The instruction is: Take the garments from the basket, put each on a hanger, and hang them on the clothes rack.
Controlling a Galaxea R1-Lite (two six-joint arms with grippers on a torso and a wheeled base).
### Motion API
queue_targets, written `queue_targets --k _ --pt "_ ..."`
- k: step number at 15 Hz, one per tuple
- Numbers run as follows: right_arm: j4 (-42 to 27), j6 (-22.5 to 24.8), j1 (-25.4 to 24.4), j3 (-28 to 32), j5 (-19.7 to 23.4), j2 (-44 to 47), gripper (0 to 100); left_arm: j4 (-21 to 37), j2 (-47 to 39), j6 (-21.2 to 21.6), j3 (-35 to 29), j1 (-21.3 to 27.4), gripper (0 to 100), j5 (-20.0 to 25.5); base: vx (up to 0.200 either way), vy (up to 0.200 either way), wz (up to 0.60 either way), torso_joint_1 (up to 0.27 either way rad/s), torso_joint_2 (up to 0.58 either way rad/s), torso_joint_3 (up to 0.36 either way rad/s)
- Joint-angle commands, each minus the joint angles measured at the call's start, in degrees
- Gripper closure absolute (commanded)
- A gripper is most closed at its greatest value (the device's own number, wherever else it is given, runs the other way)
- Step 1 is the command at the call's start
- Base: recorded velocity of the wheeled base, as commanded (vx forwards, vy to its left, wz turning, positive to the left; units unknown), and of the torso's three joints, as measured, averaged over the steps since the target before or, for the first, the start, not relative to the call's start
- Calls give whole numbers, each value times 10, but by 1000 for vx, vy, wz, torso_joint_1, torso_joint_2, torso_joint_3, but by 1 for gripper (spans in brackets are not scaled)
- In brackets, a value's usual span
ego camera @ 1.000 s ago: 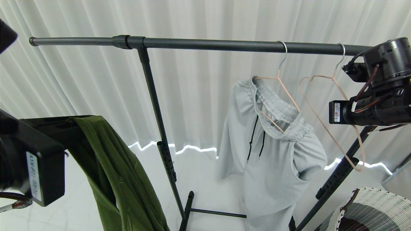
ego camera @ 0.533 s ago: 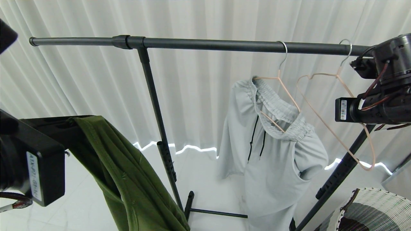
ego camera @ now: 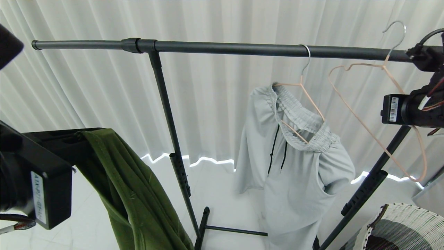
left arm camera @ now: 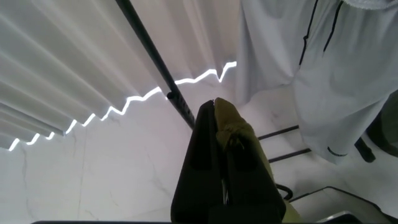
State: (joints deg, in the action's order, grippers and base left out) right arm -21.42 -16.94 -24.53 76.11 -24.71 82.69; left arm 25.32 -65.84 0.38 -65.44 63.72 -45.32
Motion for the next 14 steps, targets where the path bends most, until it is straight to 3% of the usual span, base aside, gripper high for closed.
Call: queue_targets --k 1,6,13,14 --pt "1 11 -1 -18 0 -44 100 0 -2 1 0 0 100 0 0 0 0 0 0 0" --pt "1 50 -1 -64 3 -122 100 0 -2 1 4 0 100 0 -200 0 0 3 4 4" --pt "1 56 -9 -132 9 -206 100 0 -1 12 4 0 100 0 -200 0 0 0 0 2" --pt "0 56 -13 -132 9 -208 100 0 -1 15 4 0 100 0 0 0 0 0 0 0"
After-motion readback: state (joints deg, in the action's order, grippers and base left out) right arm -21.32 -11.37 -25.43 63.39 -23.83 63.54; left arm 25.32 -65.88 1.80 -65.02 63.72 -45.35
